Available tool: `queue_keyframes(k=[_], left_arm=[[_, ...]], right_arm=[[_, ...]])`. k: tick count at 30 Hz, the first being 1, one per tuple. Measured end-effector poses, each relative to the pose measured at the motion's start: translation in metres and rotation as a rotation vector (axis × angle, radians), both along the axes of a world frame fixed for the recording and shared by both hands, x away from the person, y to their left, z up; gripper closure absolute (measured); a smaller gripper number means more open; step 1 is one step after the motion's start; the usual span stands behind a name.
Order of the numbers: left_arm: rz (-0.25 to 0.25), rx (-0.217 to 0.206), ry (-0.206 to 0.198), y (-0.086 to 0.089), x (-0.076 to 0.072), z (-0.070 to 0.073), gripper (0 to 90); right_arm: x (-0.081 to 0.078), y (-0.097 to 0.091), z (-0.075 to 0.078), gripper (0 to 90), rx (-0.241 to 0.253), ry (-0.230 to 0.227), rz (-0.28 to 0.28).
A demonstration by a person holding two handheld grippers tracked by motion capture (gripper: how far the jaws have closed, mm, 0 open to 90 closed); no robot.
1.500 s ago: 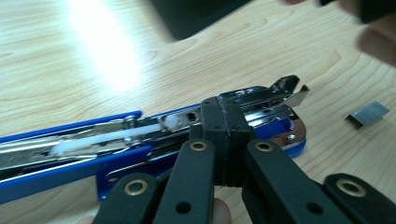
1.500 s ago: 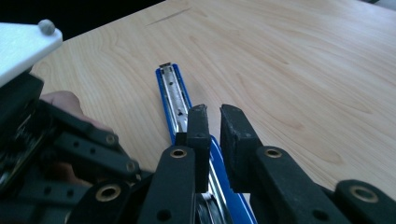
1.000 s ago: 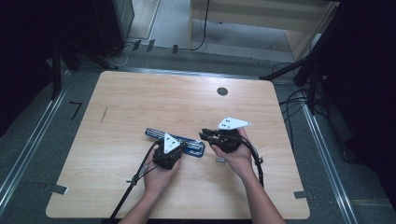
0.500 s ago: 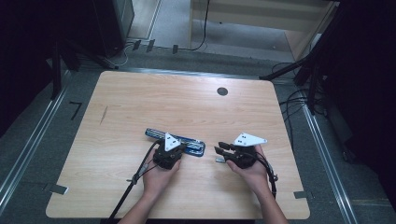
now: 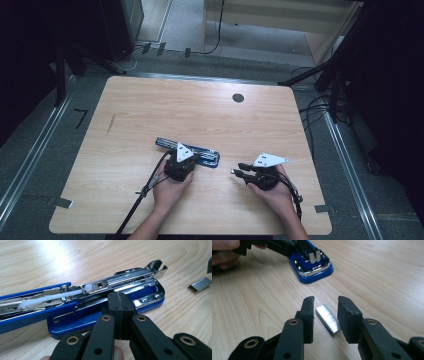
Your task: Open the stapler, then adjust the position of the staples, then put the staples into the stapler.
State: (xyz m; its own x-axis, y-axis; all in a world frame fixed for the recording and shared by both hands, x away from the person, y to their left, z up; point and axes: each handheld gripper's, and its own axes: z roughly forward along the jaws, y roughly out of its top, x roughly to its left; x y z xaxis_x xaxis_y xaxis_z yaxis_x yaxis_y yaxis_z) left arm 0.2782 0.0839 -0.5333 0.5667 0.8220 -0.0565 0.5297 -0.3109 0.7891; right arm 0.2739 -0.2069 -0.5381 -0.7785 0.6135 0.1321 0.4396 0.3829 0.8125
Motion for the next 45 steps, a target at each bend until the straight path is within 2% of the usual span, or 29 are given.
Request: queue_keyframes(k=[4,11,18,29,39,43,45], left_arm=[[-0.002,0.002,-0.001,0.000,0.000,0.000,90.0],[-0.001,-0.001,0.000,0.000,0.000,0.000,90.0],[-0.004,0.000,0.004,0.001,0.000,0.000,90.0],[-0.004,0.000,0.003,0.000,0.000,0.000,90.0],[-0.005,-0.002,0.005,0.001,0.000,0.000,90.0],[-0.005,-0.002,0.005,0.001,0.000,0.000,90.0],[-0.005,-0.002,0.006,0.001,0.000,0.000,90.0]], right_arm=[[-0.001,0.002,-0.005,64.3,-0.015,0.004,0.010],[0.000,0.002,-0.008,61.9,-0.001,0.013,0.003],[0.002,0.000,-0.006,58.7,0.007,-0.003,-0.011],[0.004,-0.002,-0.007,53.3,-0.003,0.005,-0.012],[0.007,-0.004,-0.007,53.4,-0.012,0.007,-0.002],[0.009,-0.007,0.000,58.0,-0.009,0.003,0.008],[0.010,-0.010,0.002,60.4,-0.002,-0.016,0.006]])
